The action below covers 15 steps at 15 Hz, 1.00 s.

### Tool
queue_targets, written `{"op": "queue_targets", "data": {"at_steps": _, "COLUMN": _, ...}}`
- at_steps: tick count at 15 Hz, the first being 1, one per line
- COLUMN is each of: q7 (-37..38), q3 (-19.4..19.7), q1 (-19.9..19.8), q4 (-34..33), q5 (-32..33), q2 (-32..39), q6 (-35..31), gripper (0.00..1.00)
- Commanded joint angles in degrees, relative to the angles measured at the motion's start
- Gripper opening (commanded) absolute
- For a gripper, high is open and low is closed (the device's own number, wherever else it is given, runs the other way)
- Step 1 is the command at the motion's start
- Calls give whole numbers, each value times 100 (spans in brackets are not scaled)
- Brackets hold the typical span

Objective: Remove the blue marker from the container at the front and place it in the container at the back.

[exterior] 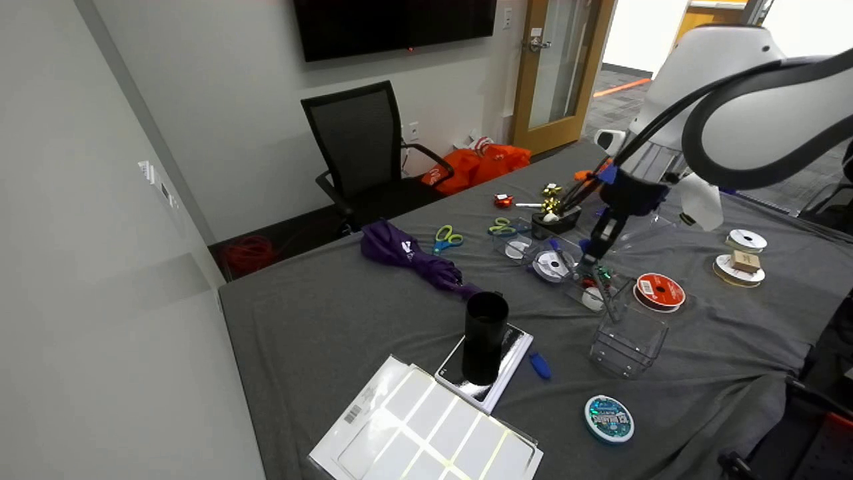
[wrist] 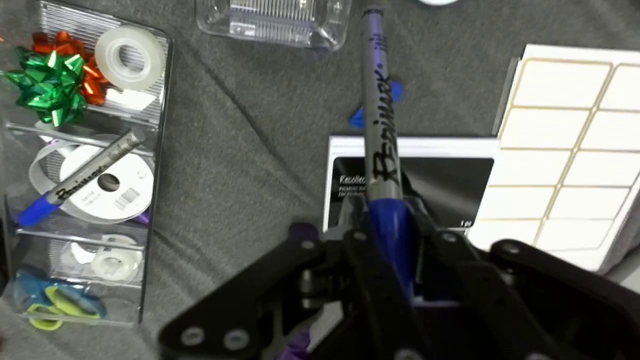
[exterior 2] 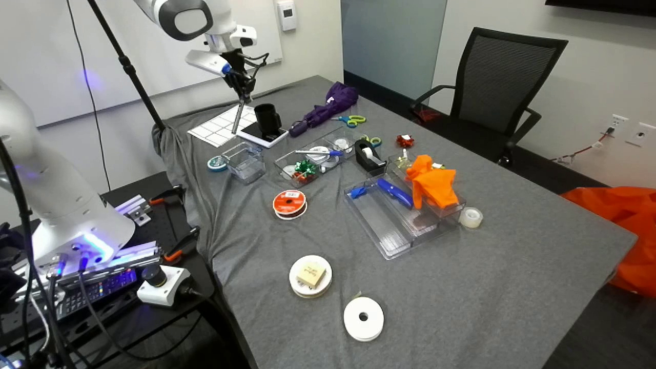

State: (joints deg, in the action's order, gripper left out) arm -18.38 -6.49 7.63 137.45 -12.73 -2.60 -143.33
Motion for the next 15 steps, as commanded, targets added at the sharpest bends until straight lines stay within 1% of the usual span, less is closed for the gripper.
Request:
{"op": "queue_targets", "data": {"at_steps": 1, "q7": 839, "q3": 183, "q1": -200, "q4": -326, "q5": 209, "q2": -28, "q6": -57, "gripper": 5}}
{"op": "queue_targets", "data": {"at_steps": 4, "q7": 1836, "q3": 329, "q1": -382, "q4": -708, "q5": 675, "q2": 229, "q6": -257, "gripper": 5}}
{"op": "queue_targets", "data": {"at_steps": 6, "q7": 2518, "q3": 401, "q1": -485, "q4": -941, "q5": 1155, "q2": 377, "q6": -363, "gripper": 5}}
{"op": "queue_targets", "data": {"at_steps": 8, "q7": 2837, "q3": 466, "q1": -524, "q4": -1190, "q5": 1457, "q2": 555, "q6": -411, "gripper": 5}}
{"op": "queue_targets", "data": {"at_steps": 10, "q7": 2929, "q3": 485, "q1": -510, "q4": -1389, "q5": 1394, "q2": 744, "q6": -679, "gripper": 5}}
{"op": "queue_targets", "data": {"at_steps": 12, "q7": 2784, "q3": 473, "q1": -481, "q4": -1520, "q5": 1377, "q2": 930, "q6": -1030, "gripper": 5}}
{"op": "queue_targets", "data": {"at_steps": 13, "q7": 2600, "q3": 462, "q1": -468, "q4": -1549, "q5": 1418, "q2": 1026, "q6": -1218, "gripper": 5}}
{"op": "queue_targets", "data": {"at_steps": 15, "q7": 2535, "q3": 502, "q1": -430, "q4": -1580, "q5": 1631, "q2": 1195, "q6": -1692, "gripper": 5}}
